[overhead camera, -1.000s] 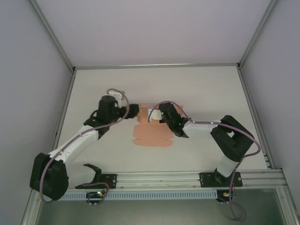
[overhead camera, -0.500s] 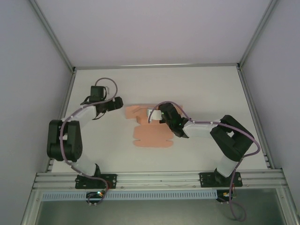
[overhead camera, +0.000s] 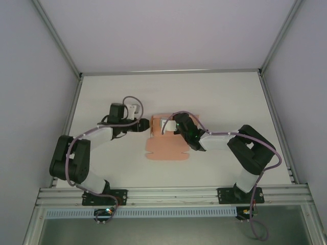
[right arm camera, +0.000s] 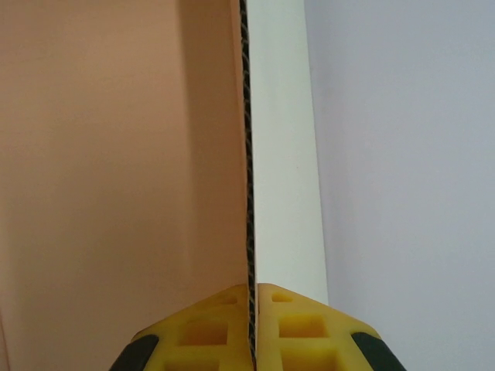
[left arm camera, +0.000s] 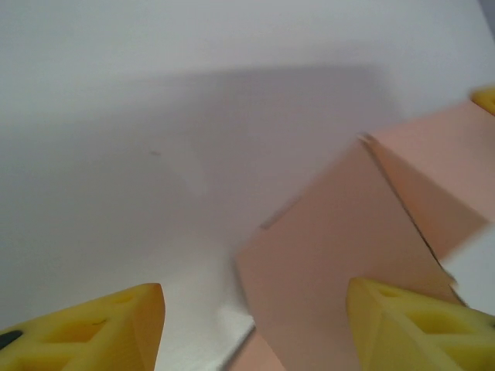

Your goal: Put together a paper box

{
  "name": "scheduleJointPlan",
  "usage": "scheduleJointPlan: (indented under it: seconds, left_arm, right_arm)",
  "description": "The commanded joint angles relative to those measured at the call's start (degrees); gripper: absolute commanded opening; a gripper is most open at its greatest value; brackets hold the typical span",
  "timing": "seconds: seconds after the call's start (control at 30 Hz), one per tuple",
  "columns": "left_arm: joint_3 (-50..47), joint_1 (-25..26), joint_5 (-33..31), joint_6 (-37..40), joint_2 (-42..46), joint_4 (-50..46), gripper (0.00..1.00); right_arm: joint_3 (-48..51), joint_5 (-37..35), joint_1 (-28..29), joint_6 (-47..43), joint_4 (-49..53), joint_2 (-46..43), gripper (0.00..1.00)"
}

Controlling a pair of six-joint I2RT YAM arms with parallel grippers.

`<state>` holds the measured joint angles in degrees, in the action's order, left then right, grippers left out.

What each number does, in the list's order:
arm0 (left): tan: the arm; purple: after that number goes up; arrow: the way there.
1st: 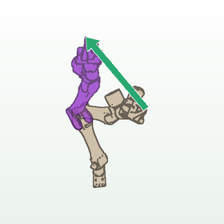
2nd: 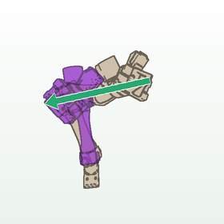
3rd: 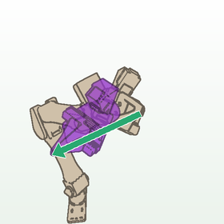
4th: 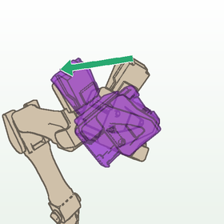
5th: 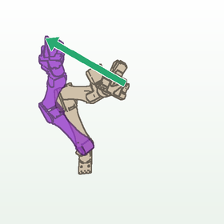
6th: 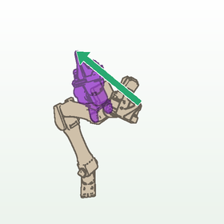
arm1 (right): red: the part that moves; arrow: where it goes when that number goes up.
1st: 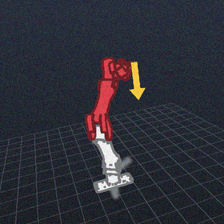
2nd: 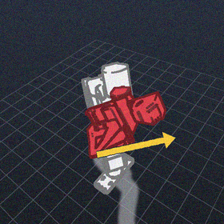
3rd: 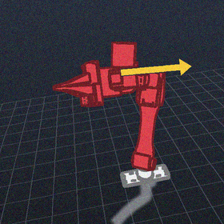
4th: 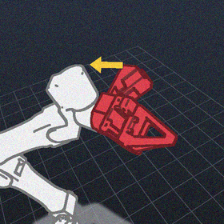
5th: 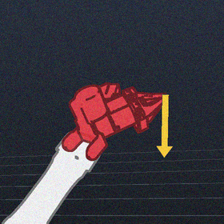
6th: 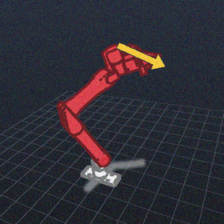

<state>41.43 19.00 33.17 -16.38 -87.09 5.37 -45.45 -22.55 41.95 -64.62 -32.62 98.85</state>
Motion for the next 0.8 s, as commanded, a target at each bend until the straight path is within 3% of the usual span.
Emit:
scheduleJointPlan:
  seconds: [0.0, 0.1, 0.27, 0.47, 0.77]
  left_arm:
    - [-3.2, 2.4, 4.1, 2.0, 3.0, 6.2, 0.65]
    - [-5.3, 3.7, 2.3, 3.6, 4.0, 8.4, 0.65]
    - [-7.1, 6.8, -3.9, 6.8, 3.6, 10.3, 0.58]
    - [-12.7, 9.2, -8.1, 6.7, 3.5, 22.0, 0.54]
    - [-14.2, 15.2, -17.7, 12.4, 2.0, 27.2, 0.53]
  right_arm:
    - [1.8, -1.4, 0.8, -1.0, -2.7, 1.5, 0.00]
    - [3.6, -1.7, 1.4, -1.6, -5.2, 1.2, 0.00]
    - [7.7, -1.7, 3.1, -3.7, -12.6, 1.6, 0.00]
    - [10.4, -3.8, 5.4, -6.1, -16.2, 2.8, 0.00]
    - [12.7, -3.6, 6.5, -4.2, -11.5, 0.5, 0.00]
